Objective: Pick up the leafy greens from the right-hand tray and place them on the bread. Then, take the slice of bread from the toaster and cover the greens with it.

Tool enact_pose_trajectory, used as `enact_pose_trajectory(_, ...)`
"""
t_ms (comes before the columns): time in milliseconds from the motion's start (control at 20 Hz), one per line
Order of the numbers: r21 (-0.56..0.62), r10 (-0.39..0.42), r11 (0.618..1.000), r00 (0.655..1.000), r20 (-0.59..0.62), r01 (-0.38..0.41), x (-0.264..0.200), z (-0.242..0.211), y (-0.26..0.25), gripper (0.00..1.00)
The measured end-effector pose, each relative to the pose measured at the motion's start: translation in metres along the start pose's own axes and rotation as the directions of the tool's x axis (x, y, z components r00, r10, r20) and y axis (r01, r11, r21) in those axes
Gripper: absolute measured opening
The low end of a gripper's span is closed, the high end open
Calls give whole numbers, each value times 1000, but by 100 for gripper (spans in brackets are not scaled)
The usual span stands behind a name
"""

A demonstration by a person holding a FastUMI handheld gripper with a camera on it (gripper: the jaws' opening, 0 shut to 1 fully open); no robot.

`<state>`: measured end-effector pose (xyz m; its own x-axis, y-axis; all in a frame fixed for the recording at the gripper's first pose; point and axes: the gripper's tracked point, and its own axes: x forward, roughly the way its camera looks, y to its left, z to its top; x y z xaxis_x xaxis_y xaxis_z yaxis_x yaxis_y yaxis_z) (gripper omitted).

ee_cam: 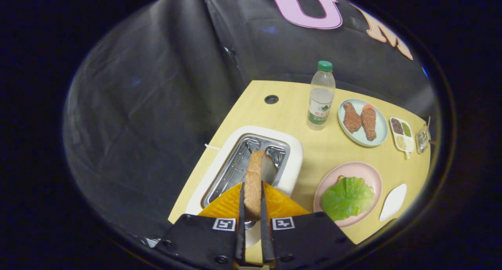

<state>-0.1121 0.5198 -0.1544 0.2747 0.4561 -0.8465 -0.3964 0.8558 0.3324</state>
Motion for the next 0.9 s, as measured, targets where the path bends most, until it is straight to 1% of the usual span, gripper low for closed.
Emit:
enact_pose_trajectory(100, -6, 24, 1000, 1000, 8, -24, -8, 2, 1, 12)
enact_pose_trajectory(200, -15, 48, 999, 999, 21, -47, -16, 5, 5, 12)
enact_pose_trajectory(400, -5, 105, 994, 992, 72, -105, -47, 19, 1, 12)
enact_pose_trajectory(600, 43, 169, 983, 975, 146, -177, -78, 37, -11, 12)
enact_pose_trajectory(800, 54, 180, 979, 960, 212, -196, -108, 50, -40, 12)
enact_pose_trajectory(900, 63, 164, 981, 958, 233, -183, -115, 51, -62, 12)
